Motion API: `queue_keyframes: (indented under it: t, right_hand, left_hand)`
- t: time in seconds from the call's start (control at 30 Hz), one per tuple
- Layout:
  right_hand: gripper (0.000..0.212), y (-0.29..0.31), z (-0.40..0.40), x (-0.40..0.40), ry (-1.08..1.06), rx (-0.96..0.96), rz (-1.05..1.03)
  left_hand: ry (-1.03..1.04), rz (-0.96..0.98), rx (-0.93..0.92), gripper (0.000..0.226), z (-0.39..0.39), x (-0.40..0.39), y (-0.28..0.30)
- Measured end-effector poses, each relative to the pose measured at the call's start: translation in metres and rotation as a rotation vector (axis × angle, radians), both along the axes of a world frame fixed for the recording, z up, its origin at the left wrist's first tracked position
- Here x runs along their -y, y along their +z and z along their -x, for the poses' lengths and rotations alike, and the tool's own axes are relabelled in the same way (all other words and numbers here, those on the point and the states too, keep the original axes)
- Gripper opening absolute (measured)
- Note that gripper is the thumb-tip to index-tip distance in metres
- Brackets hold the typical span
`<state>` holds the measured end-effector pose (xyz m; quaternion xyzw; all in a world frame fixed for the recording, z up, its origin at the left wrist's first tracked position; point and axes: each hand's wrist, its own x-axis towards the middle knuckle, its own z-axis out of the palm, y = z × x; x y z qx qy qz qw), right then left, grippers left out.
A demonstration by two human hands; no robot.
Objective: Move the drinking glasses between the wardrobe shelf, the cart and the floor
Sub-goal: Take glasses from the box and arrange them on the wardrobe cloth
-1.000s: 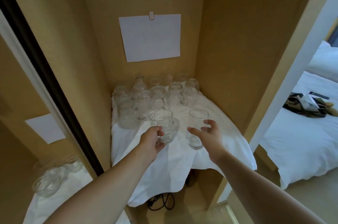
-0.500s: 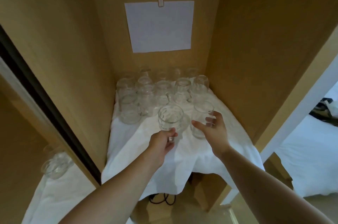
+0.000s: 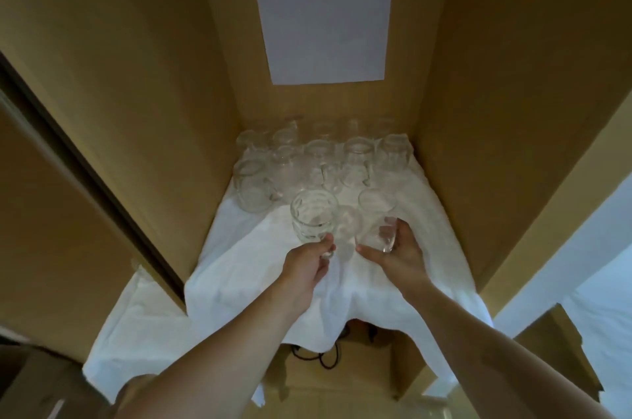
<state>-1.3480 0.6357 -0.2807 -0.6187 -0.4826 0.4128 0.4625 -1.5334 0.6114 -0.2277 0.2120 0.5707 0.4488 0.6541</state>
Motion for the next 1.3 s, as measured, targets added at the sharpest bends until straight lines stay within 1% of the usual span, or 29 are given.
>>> queue_keyframes:
  t: [0.13,0.3,0.4,0.47,0.57,0.63,0.73,0.8,0.93,1.0,1.1,1.2,1.3]
  right_hand:
    - [0.096,-0.012,-0.008,-0.005,0.049,0.039,0.006]
    - [0.096,-0.015,-0.016,-0.007,0.073,-0.006,0.017]
    - [0.097,-0.014,-0.019,-0.006,0.076,-0.046,0.023]
    - [0.098,-0.014,-0.02,-0.006,0.078,-0.071,0.026]
    - [0.1,-0.013,-0.02,-0.005,0.073,-0.087,0.032]
    - [0.098,-0.012,-0.02,-0.005,0.064,-0.102,0.035]
    - [0.092,-0.011,-0.019,-0.004,0.056,-0.104,0.031]
    - [0.086,-0.011,-0.019,-0.003,0.055,-0.094,0.031]
    - [0.081,-0.011,-0.019,-0.003,0.046,-0.069,0.026]
    - [0.079,-0.012,-0.017,-0.003,0.035,-0.063,0.022]
    - [0.073,-0.012,-0.015,-0.002,0.018,-0.06,0.018]
    - [0.072,-0.011,-0.015,-0.002,0.027,-0.073,0.02]
    - [0.075,-0.011,-0.017,-0.001,0.028,-0.091,0.02]
  left_hand:
    - [0.054,0.0,-0.012,0.026,-0.005,0.002,0.002]
    - [0.163,0.021,0.085,0.021,-0.003,0.011,-0.004]
    - [0.276,0.024,0.037,0.024,0.004,0.013,-0.009]
    - [0.289,0.009,-0.021,0.035,0.011,0.009,-0.008]
    - [0.256,-0.028,-0.052,0.055,0.022,-0.001,-0.006]
    - [0.181,-0.071,-0.087,0.068,0.024,-0.01,-0.005]
    - [0.035,-0.145,-0.234,0.088,0.024,-0.024,-0.009]
    - [-0.007,-0.197,-0.29,0.096,0.023,-0.031,-0.014]
    - [-0.002,-0.244,-0.342,0.095,0.022,-0.039,-0.025]
    - [0.004,-0.251,-0.339,0.1,0.025,-0.042,-0.026]
    - [-0.032,-0.277,-0.422,0.104,0.028,-0.044,-0.027]
    - [-0.011,-0.278,-0.525,0.097,0.026,-0.041,-0.026]
    - [0.028,-0.299,-0.541,0.092,0.026,-0.043,-0.018]
